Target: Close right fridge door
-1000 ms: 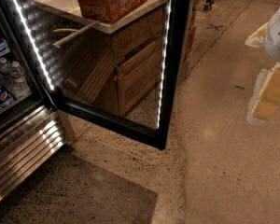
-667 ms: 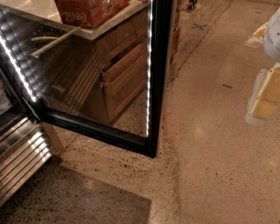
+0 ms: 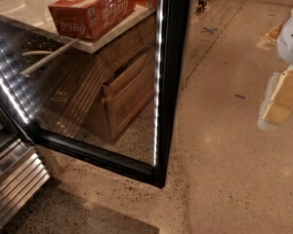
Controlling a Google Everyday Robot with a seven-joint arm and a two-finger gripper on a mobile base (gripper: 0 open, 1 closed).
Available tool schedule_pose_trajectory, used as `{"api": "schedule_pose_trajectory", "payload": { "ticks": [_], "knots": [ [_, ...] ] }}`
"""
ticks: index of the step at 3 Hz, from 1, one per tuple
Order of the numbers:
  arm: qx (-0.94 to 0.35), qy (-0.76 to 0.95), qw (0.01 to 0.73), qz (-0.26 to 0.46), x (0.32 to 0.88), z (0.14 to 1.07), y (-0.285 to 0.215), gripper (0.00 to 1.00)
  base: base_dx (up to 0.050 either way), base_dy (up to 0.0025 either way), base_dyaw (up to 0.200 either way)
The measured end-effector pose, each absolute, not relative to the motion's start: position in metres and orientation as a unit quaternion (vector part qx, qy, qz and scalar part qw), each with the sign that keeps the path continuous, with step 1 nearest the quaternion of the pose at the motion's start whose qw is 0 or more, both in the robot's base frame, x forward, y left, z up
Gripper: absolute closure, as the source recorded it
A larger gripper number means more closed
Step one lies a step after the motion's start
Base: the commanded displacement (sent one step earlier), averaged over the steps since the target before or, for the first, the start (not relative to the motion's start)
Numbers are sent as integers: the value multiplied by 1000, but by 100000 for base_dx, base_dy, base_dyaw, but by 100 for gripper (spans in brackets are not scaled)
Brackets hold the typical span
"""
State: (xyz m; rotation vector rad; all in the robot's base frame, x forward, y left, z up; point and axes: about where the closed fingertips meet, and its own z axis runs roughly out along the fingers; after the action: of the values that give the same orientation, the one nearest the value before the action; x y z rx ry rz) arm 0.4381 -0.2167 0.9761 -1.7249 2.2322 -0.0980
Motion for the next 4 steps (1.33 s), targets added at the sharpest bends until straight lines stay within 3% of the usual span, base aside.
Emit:
{"api": "schedule_pose_trajectory", "payload": {
  "ticks": [1, 2, 4],
  "knots": [
    [-603, 781, 159, -34, 438, 976, -217, 0, 5001, 0, 11],
    [-603, 781, 159, -34, 438, 976, -217, 1, 0, 0, 0],
    [-603, 781, 159, -34, 438, 976, -217, 44, 0, 0, 0]
  ]
}}
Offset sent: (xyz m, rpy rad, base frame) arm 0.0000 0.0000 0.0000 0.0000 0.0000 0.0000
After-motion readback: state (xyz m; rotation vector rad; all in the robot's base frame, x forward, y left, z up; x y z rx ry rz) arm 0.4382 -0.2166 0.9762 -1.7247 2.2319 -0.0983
